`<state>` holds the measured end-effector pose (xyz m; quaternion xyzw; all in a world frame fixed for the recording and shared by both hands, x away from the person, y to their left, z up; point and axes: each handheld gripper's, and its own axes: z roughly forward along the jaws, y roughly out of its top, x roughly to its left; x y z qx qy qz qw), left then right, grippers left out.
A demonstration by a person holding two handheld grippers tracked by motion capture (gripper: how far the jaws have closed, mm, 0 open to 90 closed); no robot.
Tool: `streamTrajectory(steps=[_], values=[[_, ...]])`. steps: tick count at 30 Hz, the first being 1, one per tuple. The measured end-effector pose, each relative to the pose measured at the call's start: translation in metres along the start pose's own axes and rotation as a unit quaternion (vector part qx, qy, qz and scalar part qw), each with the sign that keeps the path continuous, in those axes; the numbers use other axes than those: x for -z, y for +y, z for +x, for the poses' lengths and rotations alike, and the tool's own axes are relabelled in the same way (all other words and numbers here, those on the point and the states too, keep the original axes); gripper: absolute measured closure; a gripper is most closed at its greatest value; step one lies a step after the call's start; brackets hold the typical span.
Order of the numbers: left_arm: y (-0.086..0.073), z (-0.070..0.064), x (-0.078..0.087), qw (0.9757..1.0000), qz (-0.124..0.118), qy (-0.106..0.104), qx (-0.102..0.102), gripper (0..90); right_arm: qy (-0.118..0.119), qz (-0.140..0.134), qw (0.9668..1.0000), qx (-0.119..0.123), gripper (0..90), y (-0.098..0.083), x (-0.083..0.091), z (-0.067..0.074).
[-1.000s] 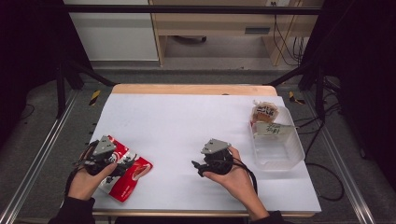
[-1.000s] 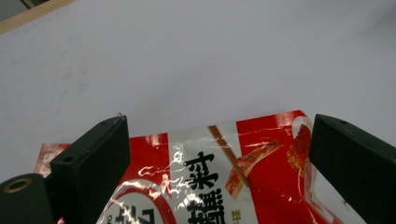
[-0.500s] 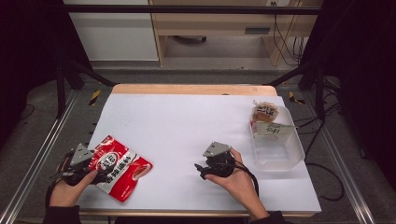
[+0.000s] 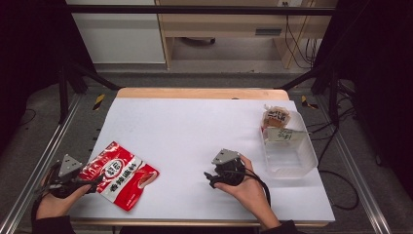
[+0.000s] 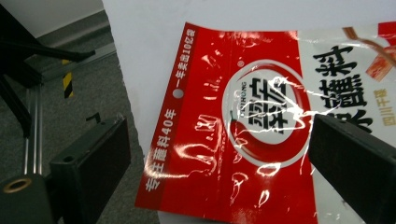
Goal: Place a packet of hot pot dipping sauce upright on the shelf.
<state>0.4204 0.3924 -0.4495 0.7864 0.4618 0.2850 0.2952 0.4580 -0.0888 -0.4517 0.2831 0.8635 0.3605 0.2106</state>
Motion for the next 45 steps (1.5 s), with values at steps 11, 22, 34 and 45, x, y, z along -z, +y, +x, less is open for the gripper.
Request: streamTrajectory(steps=[11, 22, 34, 45], values=[[-0.009, 0.008, -0.006, 0.9996, 0.022, -0.008, 0.017, 6.3, 0.002, 0.011, 0.9999, 0.008, 21.3, -0.001, -0.004, 0.003], [-0.015, 0.015, -0.011, 0.9990, 0.029, -0.012, 0.033, 7.1, 0.003, 0.017, 0.9998, 0.012, 21.0, -0.001, -0.006, 0.005], [-0.015, 0.014, -0.013, 0.9977, 0.030, -0.041, 0.046, 14.8, 0.004, 0.020, 0.9997, 0.015, 20.9, -0.001, -0.007, 0.005], [-0.006, 0.008, 0.000, 0.9954, -0.011, -0.069, 0.066, 24.7, 0.005, 0.023, 0.9996, 0.016, 20.7, -0.002, -0.008, 0.005]])
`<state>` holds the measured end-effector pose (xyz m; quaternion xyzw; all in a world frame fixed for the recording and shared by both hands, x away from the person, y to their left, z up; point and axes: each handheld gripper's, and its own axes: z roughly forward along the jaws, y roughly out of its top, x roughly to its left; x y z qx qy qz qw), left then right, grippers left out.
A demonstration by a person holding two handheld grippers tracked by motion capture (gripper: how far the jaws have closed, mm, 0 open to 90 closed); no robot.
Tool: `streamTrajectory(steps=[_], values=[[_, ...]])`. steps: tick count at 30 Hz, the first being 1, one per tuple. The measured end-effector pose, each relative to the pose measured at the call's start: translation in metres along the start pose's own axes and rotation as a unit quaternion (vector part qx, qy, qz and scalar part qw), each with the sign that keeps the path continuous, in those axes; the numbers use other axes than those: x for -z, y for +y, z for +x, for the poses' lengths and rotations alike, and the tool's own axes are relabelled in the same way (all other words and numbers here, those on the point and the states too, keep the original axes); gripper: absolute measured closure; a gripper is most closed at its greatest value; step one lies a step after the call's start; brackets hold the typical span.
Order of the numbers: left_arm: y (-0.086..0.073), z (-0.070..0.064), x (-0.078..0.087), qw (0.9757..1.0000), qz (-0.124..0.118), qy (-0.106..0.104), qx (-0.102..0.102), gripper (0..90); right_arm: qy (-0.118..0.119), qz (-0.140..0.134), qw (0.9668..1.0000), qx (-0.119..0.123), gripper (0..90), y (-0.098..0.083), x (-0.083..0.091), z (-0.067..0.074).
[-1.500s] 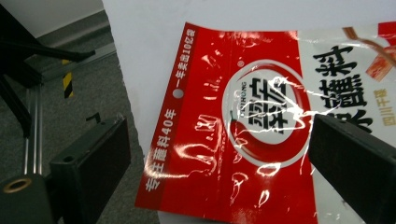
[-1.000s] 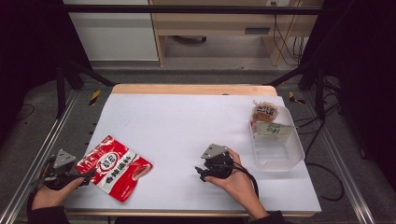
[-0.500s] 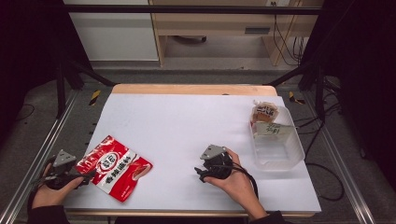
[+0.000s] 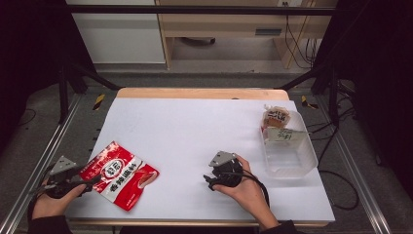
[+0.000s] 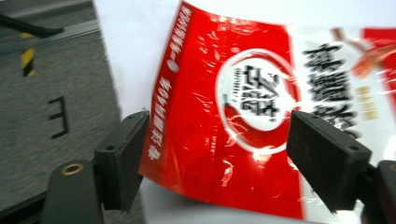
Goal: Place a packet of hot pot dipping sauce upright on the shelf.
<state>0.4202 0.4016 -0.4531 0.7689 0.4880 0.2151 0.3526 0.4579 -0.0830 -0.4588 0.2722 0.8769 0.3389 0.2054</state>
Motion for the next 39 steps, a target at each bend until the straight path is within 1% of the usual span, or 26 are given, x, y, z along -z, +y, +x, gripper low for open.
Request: streamTrajectory(steps=[1, 2, 3, 5, 6, 9, 10, 11, 13, 14, 16, 18, 19, 20, 21, 22, 23, 24, 25, 26, 27, 32, 33, 35, 36, 39], values=[[0.001, -0.001, 0.000, 1.0000, 0.003, -0.004, 0.001, 25.8, 0.001, 0.001, 1.0000, 0.002, 20.7, 0.000, 0.000, 0.000], [0.001, -0.002, 0.000, 1.0000, 0.003, 0.002, 0.001, 25.8, 0.001, 0.001, 1.0000, 0.002, 20.7, 0.000, 0.000, 0.000], [0.001, -0.002, 0.001, 1.0000, 0.005, 0.003, 0.001, 27.4, 0.001, 0.002, 1.0000, 0.005, 20.7, 0.000, 0.000, 0.000], [0.001, -0.002, 0.000, 1.0000, 0.001, -0.005, 0.008, 28.4, 0.001, 0.003, 1.0000, 0.006, 20.7, 0.000, 0.000, 0.001], [0.000, -0.002, -0.001, 0.9999, 0.005, -0.010, 0.012, 30.6, 0.001, 0.003, 1.0000, 0.006, 20.8, 0.000, -0.001, 0.000], [-0.001, -0.002, -0.005, 0.9996, 0.018, -0.021, 0.011, 34.2, -0.001, 0.005, 1.0000, 0.005, 20.8, 0.000, -0.001, 0.001], [-0.001, -0.002, -0.005, 0.9995, 0.021, -0.021, 0.012, 35.2, 0.002, 0.003, 1.0000, 0.005, 20.8, 0.000, -0.001, 0.001], [-0.001, -0.002, -0.006, 0.9994, 0.023, -0.021, 0.013, 39.8, 0.001, 0.006, 0.9999, 0.008, 20.7, 0.000, -0.001, 0.002], [-0.001, -0.001, -0.006, 0.9994, 0.026, -0.019, 0.016, 41.7, 0.002, 0.005, 0.9999, 0.008, 20.8, 0.000, -0.002, 0.002], [-0.001, 0.000, -0.005, 0.9995, 0.024, -0.013, 0.018, 45.0, 0.002, 0.006, 0.9999, 0.009, 20.8, 0.000, -0.002, 0.002], [-0.001, 0.003, -0.006, 0.9993, 0.025, -0.012, 0.023, 51.8, 0.002, 0.008, 0.9999, 0.011, 20.8, 0.000, -0.002, 0.002], [-0.001, 0.005, -0.007, 0.9993, 0.029, -0.003, 0.022, 58.4, 0.003, 0.008, 0.9999, 0.011, 20.8, 0.000, -0.003, 0.003], [-0.001, 0.007, -0.008, 0.9993, 0.031, -0.002, 0.023, 65.4, 0.004, 0.008, 0.9999, 0.010, 20.8, 0.000, -0.004, 0.003], [0.000, 0.008, -0.008, 0.9992, 0.033, 0.001, 0.023, 65.4, 0.004, 0.008, 0.9999, 0.010, 20.8, 0.000, -0.004, 0.003], [0.000, 0.009, -0.008, 0.9991, 0.034, 0.003, 0.024, 72.5, 0.004, 0.008, 0.9999, 0.012, 20.8, 0.000, -0.004, 0.004], [0.000, 0.010, -0.009, 0.9991, 0.035, 0.005, 0.024, 72.5, 0.004, 0.008, 0.9999, 0.012, 20.8, 0.000, -0.004, 0.004], [0.000, 0.011, -0.010, 0.9990, 0.036, 0.007, 0.026, 75.9, 0.004, 0.008, 0.9999, 0.012, 20.8, 0.000, -0.004, 0.004], [0.000, 0.012, -0.010, 0.9988, 0.040, 0.010, 0.027, 82.4, 0.004, 0.009, 0.9999, 0.014, 20.8, 0.000, -0.004, 0.004], [0.001, 0.013, -0.011, 0.9987, 0.041, 0.008, 0.029, 85.0, 0.004, 0.009, 0.9999, 0.014, 20.8, 0.000, -0.004, 0.004], [0.002, 0.013, -0.011, 0.9988, 0.037, 0.005, 0.032, 85.0, 0.004, 0.009, 0.9999, 0.014, 20.8, 0.000, -0.004, 0.004], [0.003, 0.013, -0.010, 0.9989, 0.036, 0.005, 0.028, 89.9, 0.002, 0.009, 0.9999, 0.012, 20.8, 0.000, -0.004, 0.005], [0.011, 0.006, -0.007, 0.9997, 0.017, 0.012, 0.014, 90.0, 0.003, 0.009, 0.9999, 0.014, 20.7, 0.000, -0.005, 0.004], [0.012, 0.005, -0.006, 0.9997, 0.014, 0.012, 0.012, 90.0, 0.003, 0.010, 0.9998, 0.014, 20.7, 0.000, -0.005, 0.004], [0.017, 0.001, -0.005, 0.9999, 0.006, 0.011, 0.000, 90.0, 0.001, 0.013, 0.9998, 0.014, 20.5, 0.000, -0.005, 0.004], [0.017, 0.001, -0.005, 0.9999, 0.006, 0.011, 0.000, 90.0, 0.001, 0.013, 0.9998, 0.014, 20.5, 0.000, -0.005, 0.004], [0.023, -0.004, -0.005, 0.9999, -0.008, 0.009, -0.012, 90.0, 0.000, 0.013, 0.9998, 0.014, 20.3, 0.000, -0.005, 0.003]])
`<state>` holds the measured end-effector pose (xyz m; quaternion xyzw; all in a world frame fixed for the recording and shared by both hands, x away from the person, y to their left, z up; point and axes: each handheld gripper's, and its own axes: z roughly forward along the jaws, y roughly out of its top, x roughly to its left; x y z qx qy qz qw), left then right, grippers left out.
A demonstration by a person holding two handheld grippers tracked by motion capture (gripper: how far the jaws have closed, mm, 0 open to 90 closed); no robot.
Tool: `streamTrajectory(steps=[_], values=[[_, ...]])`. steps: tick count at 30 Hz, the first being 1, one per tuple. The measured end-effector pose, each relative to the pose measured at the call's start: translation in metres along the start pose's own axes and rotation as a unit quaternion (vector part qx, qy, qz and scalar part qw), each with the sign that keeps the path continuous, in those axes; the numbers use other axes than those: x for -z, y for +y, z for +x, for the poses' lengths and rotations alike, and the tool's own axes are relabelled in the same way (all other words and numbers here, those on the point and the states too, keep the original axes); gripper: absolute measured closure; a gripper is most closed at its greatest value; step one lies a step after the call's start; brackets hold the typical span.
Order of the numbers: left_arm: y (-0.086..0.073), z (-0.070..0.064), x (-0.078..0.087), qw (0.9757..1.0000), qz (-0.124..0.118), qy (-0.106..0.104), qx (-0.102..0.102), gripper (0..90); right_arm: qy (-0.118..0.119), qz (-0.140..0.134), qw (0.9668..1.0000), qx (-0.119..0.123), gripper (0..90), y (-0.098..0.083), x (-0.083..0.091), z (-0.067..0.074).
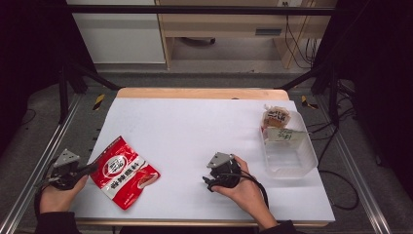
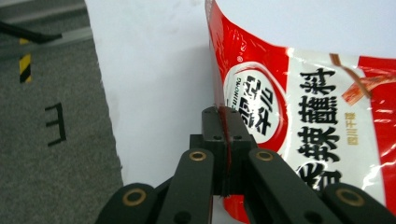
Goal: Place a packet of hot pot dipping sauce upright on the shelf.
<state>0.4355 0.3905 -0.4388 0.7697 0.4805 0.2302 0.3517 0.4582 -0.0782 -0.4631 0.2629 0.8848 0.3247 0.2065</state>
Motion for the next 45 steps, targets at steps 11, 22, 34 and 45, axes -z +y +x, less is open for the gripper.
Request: streamTrajectory(steps=[11, 22, 34, 45], values=[[0.040, -0.030, -0.003, 0.9966, -0.028, -0.028, -0.072, 90.0, -0.005, -0.006, 1.0000, 0.000, 17.9, 0.002, 0.005, -0.002], [0.085, -0.062, -0.008, 0.9882, -0.034, -0.054, -0.139, 90.0, -0.003, -0.012, 0.9998, 0.013, 15.9, 0.014, 0.013, -0.004], [0.127, -0.089, -0.006, 0.9764, -0.036, -0.077, -0.199, 90.0, -0.005, -0.009, 0.9993, 0.035, 22.0, 0.042, 0.030, -0.016], [0.148, -0.109, 0.002, 0.9672, -0.047, -0.090, -0.233, 90.0, 0.008, -0.012, 0.9981, 0.061, 26.7, 0.074, 0.047, -0.022]])
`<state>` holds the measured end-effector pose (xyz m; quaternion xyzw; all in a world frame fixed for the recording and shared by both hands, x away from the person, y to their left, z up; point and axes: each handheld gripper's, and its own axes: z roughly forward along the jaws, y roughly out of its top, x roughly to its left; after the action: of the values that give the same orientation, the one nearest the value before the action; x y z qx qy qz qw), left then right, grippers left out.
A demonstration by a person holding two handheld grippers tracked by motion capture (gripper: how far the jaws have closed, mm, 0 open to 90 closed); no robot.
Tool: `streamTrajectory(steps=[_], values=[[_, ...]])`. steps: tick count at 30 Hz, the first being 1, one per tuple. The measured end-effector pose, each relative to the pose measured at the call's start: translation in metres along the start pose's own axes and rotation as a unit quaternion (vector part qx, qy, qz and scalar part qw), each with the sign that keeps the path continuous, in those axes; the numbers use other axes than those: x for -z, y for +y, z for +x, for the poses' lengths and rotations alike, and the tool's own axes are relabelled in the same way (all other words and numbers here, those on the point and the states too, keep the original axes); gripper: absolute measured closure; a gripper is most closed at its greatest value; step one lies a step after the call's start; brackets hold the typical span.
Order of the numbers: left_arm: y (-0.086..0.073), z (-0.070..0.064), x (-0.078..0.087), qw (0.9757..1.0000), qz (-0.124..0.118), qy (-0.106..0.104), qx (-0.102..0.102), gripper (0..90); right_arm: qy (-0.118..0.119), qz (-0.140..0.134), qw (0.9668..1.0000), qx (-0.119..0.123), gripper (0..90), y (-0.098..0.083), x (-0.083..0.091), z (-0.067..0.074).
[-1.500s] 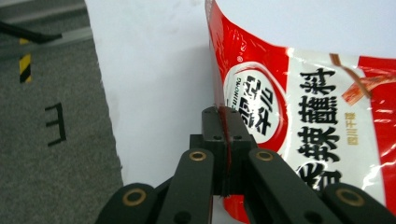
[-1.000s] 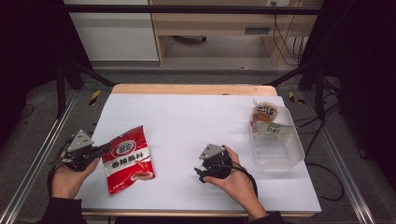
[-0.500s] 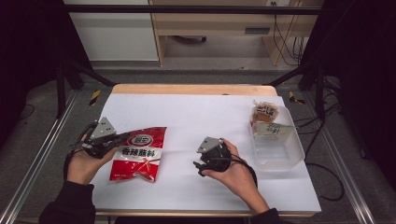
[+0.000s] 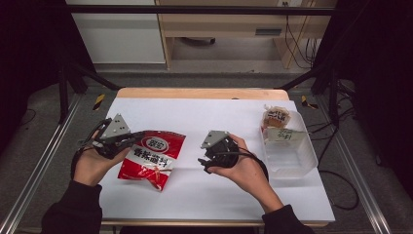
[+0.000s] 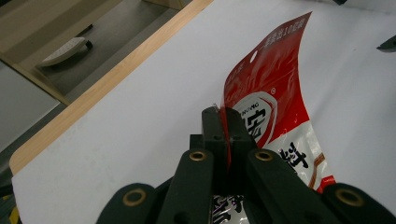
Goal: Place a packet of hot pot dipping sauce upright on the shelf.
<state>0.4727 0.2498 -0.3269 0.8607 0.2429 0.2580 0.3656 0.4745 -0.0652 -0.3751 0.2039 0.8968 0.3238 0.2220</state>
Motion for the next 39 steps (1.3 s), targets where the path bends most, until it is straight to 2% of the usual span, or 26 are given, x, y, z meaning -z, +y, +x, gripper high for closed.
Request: streamTrajectory(steps=[8, 10, 17, 18, 21, 22, 29, 34, 39], values=[[0.017, -0.009, -0.002, 0.9998, -0.002, -0.007, -0.019, 90.0, 0.018, -0.013, 0.9997, 0.003, 25.6, 0.019, 0.011, -0.004], [0.020, -0.011, -0.003, 0.9997, -0.003, -0.009, -0.024, 90.0, 0.029, -0.014, 0.9995, 0.005, 24.8, 0.022, 0.012, -0.004], [0.030, -0.015, -0.005, 0.9992, -0.002, -0.013, -0.036, 90.0, 0.045, -0.018, 0.9988, 0.000, 23.7, 0.029, 0.013, -0.007], [0.030, -0.016, -0.007, 0.9993, -0.002, -0.013, -0.036, 90.0, 0.049, -0.019, 0.9986, -0.002, 23.8, 0.031, 0.013, -0.008], [0.033, -0.017, -0.009, 0.9991, 0.000, -0.016, -0.039, 90.0, 0.082, -0.032, 0.9960, -0.018, 25.2, 0.035, 0.012, -0.007], [0.033, -0.018, -0.010, 0.9991, -0.002, -0.017, -0.039, 90.0, 0.081, -0.029, 0.9962, -0.016, 25.9, 0.037, 0.010, -0.006], [0.039, -0.021, -0.011, 0.9990, -0.008, -0.019, -0.040, 90.0, 0.100, -0.015, 0.9949, -0.001, 39.5, 0.047, 0.000, -0.004], [0.041, -0.022, -0.010, 0.9990, -0.011, -0.019, -0.039, 90.0, 0.108, -0.015, 0.9940, 0.008, 57.7, 0.055, -0.002, -0.004], [0.041, -0.021, -0.008, 0.9991, -0.019, -0.018, -0.034, 90.0, 0.119, -0.001, 0.9928, 0.012, 71.7, 0.059, -0.007, -0.003]])
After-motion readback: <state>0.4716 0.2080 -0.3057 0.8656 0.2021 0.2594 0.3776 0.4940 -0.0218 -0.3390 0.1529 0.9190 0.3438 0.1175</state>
